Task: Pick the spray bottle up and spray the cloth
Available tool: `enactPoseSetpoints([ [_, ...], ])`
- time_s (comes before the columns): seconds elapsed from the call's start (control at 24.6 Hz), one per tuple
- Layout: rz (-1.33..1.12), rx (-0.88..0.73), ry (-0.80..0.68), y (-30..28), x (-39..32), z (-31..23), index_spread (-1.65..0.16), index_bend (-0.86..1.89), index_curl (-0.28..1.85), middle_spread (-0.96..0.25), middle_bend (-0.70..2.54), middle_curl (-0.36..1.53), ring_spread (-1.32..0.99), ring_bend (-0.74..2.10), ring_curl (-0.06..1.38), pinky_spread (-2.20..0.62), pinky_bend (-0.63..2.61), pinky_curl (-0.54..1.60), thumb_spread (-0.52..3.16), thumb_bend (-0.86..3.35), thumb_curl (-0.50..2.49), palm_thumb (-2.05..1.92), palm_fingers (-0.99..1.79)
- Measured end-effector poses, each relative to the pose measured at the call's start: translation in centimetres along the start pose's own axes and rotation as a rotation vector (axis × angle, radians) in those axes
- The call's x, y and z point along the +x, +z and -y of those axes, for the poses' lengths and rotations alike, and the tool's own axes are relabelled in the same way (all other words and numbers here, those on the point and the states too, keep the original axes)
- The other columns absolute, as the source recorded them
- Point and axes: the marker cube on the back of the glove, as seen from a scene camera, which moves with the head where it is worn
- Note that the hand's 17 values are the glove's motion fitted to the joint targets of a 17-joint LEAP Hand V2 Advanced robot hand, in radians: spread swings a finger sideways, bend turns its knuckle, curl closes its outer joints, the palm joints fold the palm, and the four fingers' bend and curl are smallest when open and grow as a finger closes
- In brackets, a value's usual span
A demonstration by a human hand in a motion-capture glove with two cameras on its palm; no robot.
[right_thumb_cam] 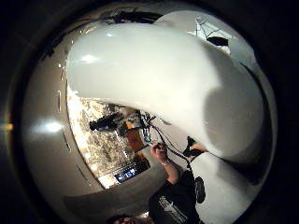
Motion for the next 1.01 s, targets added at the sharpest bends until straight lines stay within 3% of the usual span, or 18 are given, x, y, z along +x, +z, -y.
enactPoseSetpoints([
  [0.28, 0.012, 0.015, -0.014, 0.0, -0.3, -0.3, -0.17, 0.14, 0.4, -0.05, 0.26, 0.47, -0.06, 0.48, 0.39, -0.18, 0.5, 0.39, 0.53, -0.03, 0.64, 0.95, 1.2],
  [0.49, 0.12, 0.108, -0.107, 0.2, -1.0, -1.0, -0.17, 0.15, 0.4, -0.05, 0.26, 0.47, -0.07, 0.48, 0.39, -0.19, 0.5, 0.39, 0.53, -0.03, 0.64, 0.95, 1.21],
  [0.77, 0.419, 0.29, -0.455, 2.3, -5.0, -5.0, -0.17, 0.15, 0.41, -0.05, 0.26, 0.47, -0.07, 0.48, 0.4, -0.19, 0.5, 0.39, 0.54, -0.03, 0.64, 0.95, 1.21],
  [1.01, 0.627, 0.344, -0.879, 8.3, -11.5, -8.0, -0.17, 0.15, 0.41, -0.05, 0.26, 0.47, -0.06, 0.48, 0.39, -0.18, 0.5, 0.38, 0.57, -0.03, 0.64, 0.95, 1.2],
])
